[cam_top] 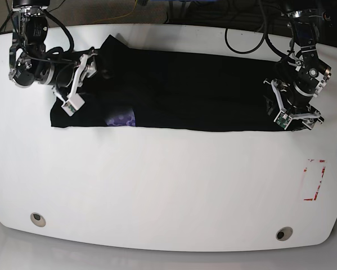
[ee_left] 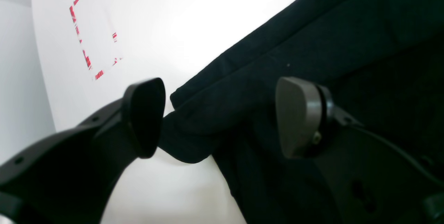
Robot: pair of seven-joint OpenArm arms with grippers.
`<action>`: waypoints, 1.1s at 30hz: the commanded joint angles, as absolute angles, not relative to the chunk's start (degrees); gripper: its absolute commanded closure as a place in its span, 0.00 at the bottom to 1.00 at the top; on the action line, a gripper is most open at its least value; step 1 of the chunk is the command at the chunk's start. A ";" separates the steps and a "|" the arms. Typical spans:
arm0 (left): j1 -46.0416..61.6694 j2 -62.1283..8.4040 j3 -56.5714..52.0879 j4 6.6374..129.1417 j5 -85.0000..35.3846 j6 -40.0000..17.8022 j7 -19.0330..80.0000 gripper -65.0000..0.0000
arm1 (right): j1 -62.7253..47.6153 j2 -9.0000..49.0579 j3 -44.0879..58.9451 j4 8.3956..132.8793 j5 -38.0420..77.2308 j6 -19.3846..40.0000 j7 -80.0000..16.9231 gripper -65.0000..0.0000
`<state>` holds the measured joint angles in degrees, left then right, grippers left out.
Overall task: Layout the t-shirt on the table in an organized manner, then fold the t-shirt properly
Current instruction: 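Lift and fold the shirt corner with the right gripper onto the shirt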
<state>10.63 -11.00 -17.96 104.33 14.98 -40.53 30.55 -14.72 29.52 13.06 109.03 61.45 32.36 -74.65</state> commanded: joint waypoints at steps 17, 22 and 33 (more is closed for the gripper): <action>11.74 -4.79 -18.59 106.68 14.64 -40.00 17.71 0.96 | -10.77 21.32 14.55 109.93 49.27 32.84 -64.40 1.00; 15.08 -4.62 -18.51 106.51 14.64 -40.00 17.71 0.96 | -12.88 19.82 14.46 109.93 43.56 33.10 -63.60 1.00; 20.79 -3.38 -18.24 101.67 14.64 -40.00 17.80 0.96 | -15.08 19.03 14.46 104.92 29.32 39.34 -58.24 1.00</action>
